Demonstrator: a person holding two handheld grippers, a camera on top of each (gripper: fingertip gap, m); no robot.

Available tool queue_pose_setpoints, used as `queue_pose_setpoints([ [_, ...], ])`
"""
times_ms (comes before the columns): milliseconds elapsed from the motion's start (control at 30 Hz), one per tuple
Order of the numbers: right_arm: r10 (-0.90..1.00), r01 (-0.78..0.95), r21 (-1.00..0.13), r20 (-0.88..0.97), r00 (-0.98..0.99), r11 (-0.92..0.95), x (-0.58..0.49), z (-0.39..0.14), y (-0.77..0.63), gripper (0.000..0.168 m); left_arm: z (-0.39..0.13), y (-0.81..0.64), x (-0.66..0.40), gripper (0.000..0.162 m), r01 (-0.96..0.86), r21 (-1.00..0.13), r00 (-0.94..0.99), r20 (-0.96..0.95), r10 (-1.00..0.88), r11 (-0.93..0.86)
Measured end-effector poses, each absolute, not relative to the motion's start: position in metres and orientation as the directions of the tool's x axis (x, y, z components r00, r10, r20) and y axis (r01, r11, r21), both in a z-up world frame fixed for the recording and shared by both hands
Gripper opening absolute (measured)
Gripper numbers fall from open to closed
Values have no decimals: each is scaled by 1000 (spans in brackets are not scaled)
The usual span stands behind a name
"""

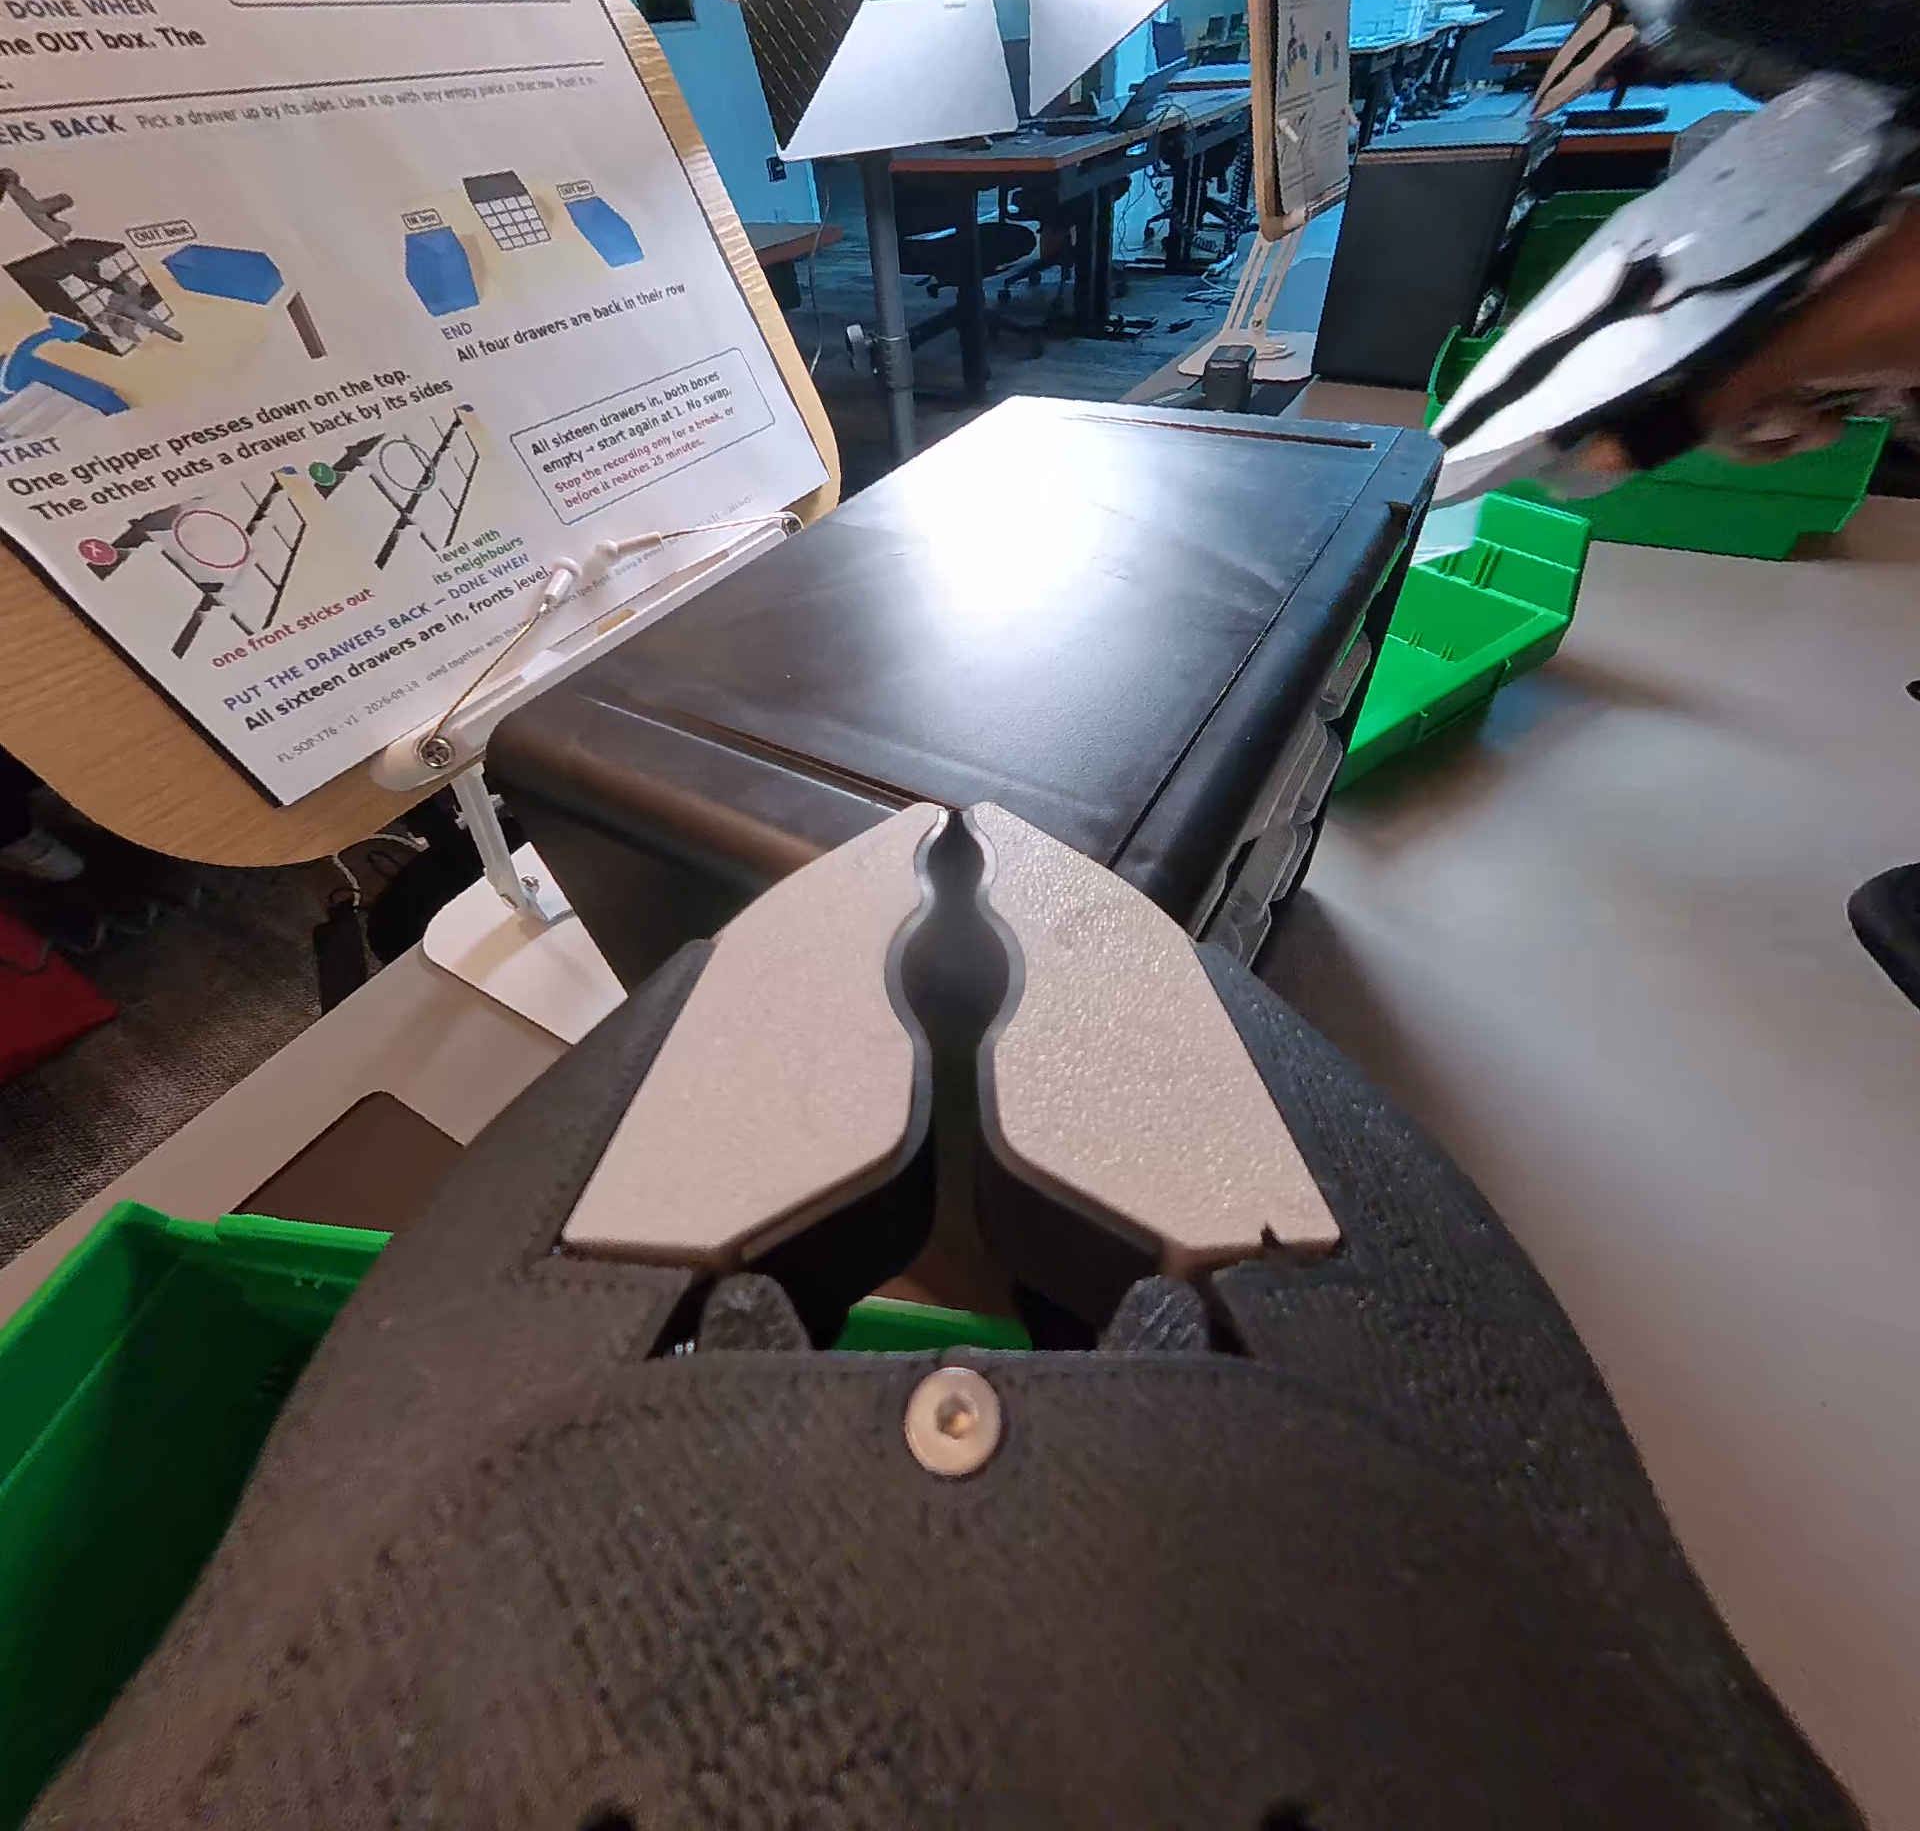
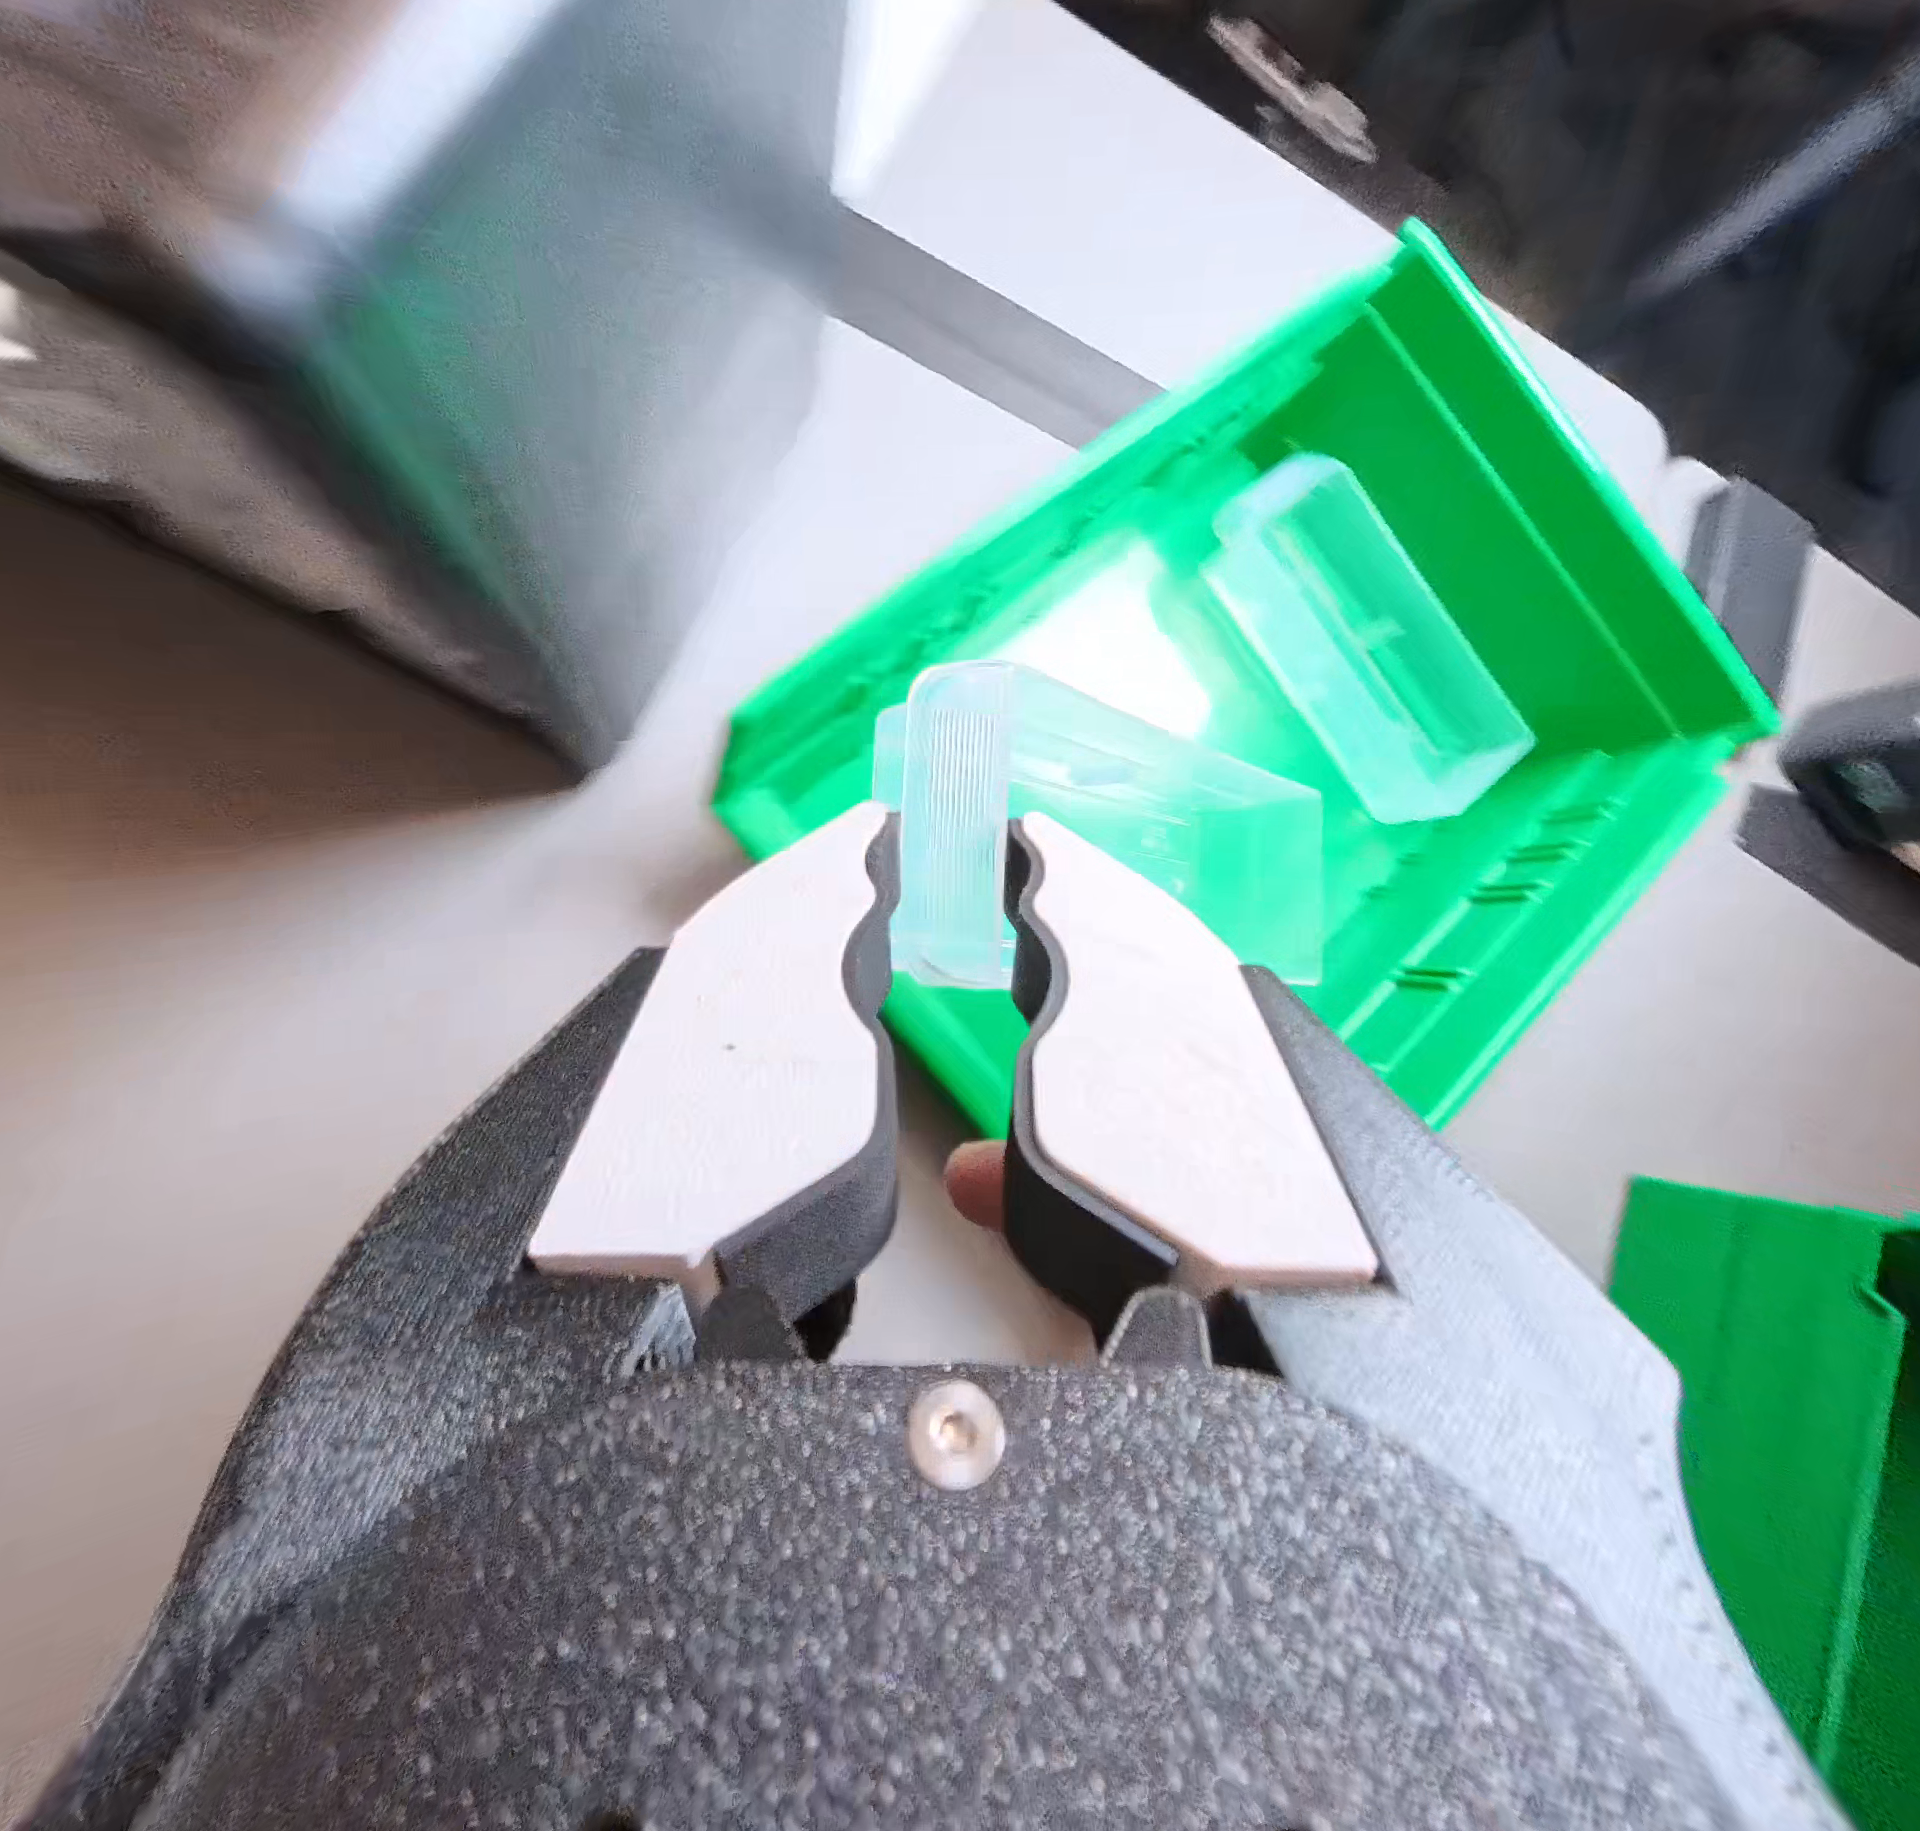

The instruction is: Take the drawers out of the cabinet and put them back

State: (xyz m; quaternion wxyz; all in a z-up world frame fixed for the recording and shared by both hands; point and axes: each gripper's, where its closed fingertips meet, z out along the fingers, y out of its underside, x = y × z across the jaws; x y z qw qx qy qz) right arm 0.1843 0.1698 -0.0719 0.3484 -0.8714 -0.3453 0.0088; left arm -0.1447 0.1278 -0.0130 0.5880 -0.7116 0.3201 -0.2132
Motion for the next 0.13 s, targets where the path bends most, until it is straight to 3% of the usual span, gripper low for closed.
queue_pose_setpoints([
  [33, 571, 592, -596, 255, 780, -542, 191, -82, 186, 18, -13, 128, -145, 0, -206, -973, 705, -74, -706, -103],
  [133, 488, 572, -555, 310, 816, -604, 205, -114, 232, 19, -13, 128, -145, 0, -207, -973, 704, -75, -706, -103],
])
